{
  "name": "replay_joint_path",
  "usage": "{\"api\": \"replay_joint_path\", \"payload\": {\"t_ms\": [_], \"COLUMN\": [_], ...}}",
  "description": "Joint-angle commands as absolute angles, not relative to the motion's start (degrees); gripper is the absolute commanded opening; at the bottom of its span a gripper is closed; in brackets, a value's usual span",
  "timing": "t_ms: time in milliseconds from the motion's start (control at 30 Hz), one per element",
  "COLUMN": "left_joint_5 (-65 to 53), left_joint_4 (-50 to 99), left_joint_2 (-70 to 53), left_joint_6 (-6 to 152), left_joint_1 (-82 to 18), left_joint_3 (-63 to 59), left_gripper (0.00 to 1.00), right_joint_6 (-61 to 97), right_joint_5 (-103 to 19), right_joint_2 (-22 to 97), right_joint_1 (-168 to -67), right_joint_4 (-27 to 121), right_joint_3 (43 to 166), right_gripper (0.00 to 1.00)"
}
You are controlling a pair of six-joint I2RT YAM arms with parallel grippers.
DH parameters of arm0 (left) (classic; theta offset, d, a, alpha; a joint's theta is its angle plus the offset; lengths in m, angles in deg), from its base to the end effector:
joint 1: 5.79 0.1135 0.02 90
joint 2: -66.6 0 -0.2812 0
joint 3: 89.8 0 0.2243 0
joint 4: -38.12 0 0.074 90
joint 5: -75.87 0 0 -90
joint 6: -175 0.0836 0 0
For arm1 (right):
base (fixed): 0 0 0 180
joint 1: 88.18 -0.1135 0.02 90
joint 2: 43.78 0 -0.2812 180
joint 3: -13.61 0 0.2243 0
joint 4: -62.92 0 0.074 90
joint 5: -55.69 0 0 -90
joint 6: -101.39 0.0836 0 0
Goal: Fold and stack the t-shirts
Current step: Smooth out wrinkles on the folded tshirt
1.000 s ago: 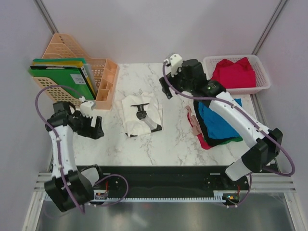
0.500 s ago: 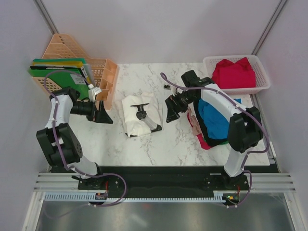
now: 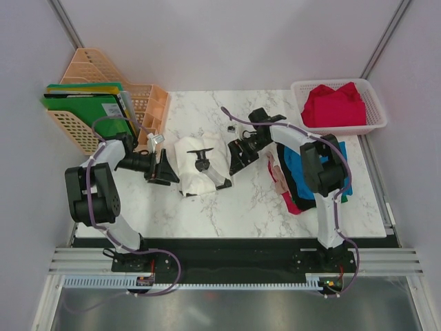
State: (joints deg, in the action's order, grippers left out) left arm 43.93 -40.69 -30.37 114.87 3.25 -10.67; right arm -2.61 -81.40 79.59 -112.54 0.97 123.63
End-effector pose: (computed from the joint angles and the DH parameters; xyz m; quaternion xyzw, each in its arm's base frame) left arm 0.2619 -0.0302 0.2065 0.1301 0.8636 -0.4737 0.1135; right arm 0.3629 0.2315 0.1699 -0.3470 0.8420 0.4052 0.0810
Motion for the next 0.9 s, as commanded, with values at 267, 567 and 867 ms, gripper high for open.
{"api": "replay_joint_path", "payload": {"t_ms": [267, 567, 867], "left_joint_5": [34.92, 32.54, 37.72], "left_joint_4": [-27.42, -23.64, -23.37], "left_joint_2": [-34.21, -43.97, -51.61], "left_joint_6": [102.32, 99.33, 97.92], "left_joint_1": [4.67, 4.76, 4.5], "left_joint_3": [-9.69, -4.77, 1.21], "left_gripper": [1.0, 1.0, 1.0], "right_joint_6": [5.85, 6.21, 11.39], "right_joint_5": [-81.51, -79.13, -84.4], "right_joint_2": [81.8, 83.31, 88.4], "right_joint_1": [-112.18, -112.18, -112.26], "right_joint_4": [17.43, 19.1, 23.23], "right_joint_3": [122.12, 121.25, 122.12], "right_gripper": [0.98, 0.98, 0.98]}}
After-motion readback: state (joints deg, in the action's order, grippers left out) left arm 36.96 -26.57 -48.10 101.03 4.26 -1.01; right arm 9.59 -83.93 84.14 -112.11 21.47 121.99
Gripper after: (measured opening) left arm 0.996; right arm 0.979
